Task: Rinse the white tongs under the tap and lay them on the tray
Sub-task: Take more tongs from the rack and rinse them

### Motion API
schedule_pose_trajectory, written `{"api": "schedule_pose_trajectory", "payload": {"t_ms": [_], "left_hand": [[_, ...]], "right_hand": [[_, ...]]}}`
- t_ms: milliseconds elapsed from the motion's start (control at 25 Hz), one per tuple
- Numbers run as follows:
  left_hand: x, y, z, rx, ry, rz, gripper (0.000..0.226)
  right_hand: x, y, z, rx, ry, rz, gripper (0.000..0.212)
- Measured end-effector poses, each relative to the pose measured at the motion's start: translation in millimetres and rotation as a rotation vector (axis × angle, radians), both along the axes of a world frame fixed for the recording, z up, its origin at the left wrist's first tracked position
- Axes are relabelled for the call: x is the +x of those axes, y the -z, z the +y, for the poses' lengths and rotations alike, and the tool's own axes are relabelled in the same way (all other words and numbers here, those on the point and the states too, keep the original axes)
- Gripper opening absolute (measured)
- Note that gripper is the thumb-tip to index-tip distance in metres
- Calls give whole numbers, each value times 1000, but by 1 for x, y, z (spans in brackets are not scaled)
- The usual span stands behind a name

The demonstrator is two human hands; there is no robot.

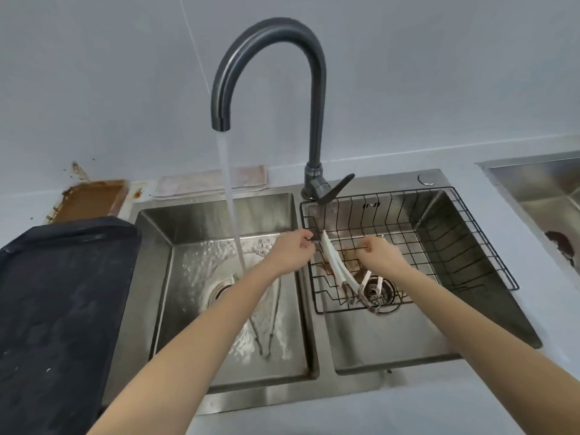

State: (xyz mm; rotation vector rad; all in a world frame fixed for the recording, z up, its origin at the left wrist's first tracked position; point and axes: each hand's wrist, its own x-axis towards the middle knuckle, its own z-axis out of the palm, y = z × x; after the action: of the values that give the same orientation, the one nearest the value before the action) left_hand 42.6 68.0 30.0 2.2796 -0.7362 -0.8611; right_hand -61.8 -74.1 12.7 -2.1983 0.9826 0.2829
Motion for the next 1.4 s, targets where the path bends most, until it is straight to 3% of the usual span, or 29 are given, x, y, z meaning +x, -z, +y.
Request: {"api": "schedule_pose_trajectory", "payload": {"t_ms": [240, 440, 600, 840, 1080, 1280, 1400], "left_hand": [[-24, 25, -33, 136, 62, 0, 39], [-32, 39, -48, 198, 46, 47, 35], [-37, 46, -55, 222, 17, 70, 36], [-41, 45, -56, 146, -63, 150, 32], [-43, 41, -54, 20, -193, 187, 7], [-42, 36, -45, -126, -323, 317, 22], [-42, 32, -37, -196, -358, 375, 30]], "right_hand": [[-10, 28, -21, -89, 23, 182, 26], [1, 41, -22, -97, 3, 180, 42], [5, 42, -20, -119, -44, 222, 29], [4, 42, -21, -111, -38, 224, 33], [4, 36, -17, -13, 83, 128, 32], [2, 31, -16, 93, 153, -16, 20], [2, 28, -14, 141, 187, -68, 29]]}}
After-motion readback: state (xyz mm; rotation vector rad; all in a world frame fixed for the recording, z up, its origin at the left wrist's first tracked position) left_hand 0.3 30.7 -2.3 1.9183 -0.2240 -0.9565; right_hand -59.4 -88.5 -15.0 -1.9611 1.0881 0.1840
